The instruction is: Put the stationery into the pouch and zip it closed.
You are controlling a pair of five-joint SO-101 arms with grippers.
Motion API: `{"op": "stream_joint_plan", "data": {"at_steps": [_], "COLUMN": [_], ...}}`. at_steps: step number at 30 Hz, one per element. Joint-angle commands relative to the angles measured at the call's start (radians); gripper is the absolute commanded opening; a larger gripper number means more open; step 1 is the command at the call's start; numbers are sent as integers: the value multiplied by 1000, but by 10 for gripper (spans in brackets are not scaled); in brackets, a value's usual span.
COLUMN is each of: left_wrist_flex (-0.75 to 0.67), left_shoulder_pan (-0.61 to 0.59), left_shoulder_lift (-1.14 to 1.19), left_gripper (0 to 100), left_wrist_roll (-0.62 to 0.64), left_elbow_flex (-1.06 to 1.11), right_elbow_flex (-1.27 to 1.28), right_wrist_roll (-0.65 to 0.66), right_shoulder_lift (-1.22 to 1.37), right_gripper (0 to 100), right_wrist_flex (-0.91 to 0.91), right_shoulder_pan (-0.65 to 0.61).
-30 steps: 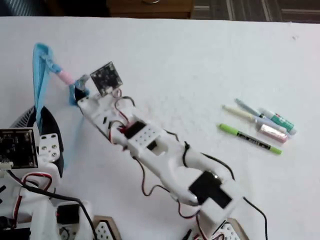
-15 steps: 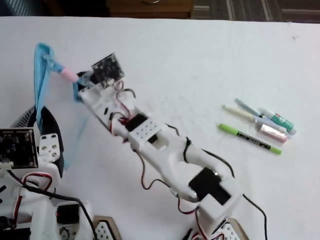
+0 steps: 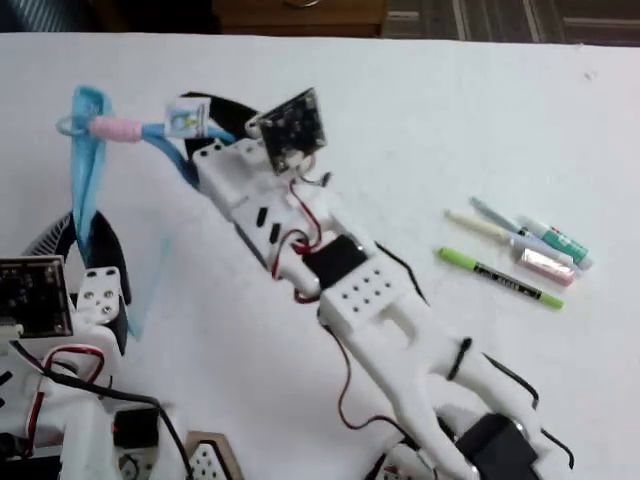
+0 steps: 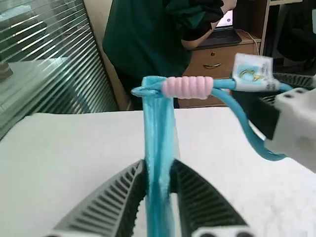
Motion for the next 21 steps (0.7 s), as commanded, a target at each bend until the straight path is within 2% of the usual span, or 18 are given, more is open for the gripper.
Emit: {"op": "stream_joint_plan", "data": {"at_steps": [1, 8, 17, 21], "left_wrist_flex": [14, 123, 258, 222], "left_shoulder_pan": [-2, -2, -4, -151], "left_shoulder_lift": [2, 2, 7, 8], "left_gripper": [160, 217, 219, 217], "left_wrist_roll": [75, 184, 206, 209], "left_elbow_flex": [-44, -160, -474, -532], "right_elbow_flex": [-9, -172, -373, -388], "right_wrist_roll": [61, 160, 167, 166], "right_shoulder_lift": [-64, -54, -18, -36], "right_gripper": [16, 16, 16, 16], "right_wrist_flex": [10, 53, 225, 265], "right_shoulder_pan": [31, 28, 27, 31]}}
